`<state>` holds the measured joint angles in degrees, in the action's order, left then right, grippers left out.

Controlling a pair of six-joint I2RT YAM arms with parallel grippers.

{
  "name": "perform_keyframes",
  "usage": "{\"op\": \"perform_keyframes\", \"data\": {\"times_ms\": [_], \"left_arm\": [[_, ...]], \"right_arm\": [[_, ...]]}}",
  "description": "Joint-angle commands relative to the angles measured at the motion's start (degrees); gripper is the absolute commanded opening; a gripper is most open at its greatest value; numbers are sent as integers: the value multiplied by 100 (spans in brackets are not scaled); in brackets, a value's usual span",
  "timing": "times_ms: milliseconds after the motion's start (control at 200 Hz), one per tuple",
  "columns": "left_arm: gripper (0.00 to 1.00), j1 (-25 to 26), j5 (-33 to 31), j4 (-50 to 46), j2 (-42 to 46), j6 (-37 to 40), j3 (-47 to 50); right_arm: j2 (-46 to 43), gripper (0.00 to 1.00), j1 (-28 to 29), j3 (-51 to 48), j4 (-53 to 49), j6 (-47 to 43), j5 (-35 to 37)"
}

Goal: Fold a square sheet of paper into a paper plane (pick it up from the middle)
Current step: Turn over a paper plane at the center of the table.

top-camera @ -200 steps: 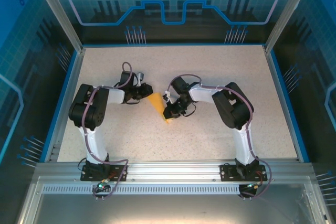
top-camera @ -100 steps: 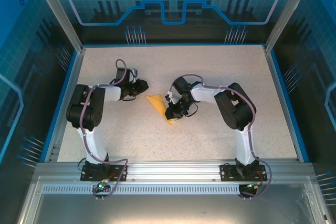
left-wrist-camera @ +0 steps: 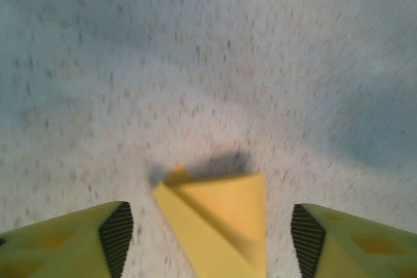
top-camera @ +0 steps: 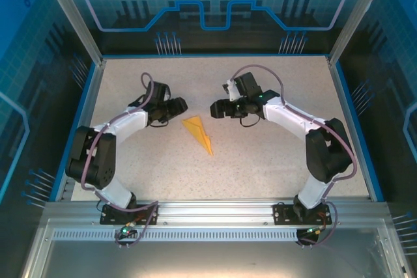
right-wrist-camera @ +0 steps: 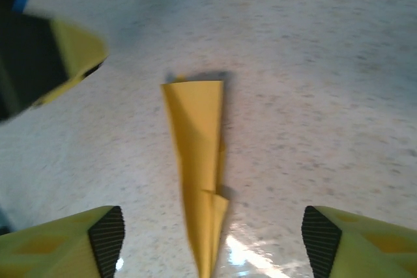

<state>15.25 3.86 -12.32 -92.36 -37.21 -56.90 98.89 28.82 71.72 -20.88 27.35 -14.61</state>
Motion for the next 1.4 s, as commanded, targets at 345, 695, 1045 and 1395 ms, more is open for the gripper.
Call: {"op": "perform_keyframes", "data": {"times_ms": [345, 695, 1045, 1395], "left_arm": [[64, 1516, -902, -1050, -247, -1534, -120], [59, 1586, -867, -1430, -967, -1455, -755], [20, 1586, -904, -1386, -559, -1516, -496], [0, 1584, -267, 30, 334, -923, 5]], "right_arm": [[78, 96, -271, -620, 339, 420, 731], [112, 96, -292, -655, 313, 411, 570], [232, 92, -294, -480, 125, 429, 505], [-291, 84, -298, -852, 421, 785, 973]]}}
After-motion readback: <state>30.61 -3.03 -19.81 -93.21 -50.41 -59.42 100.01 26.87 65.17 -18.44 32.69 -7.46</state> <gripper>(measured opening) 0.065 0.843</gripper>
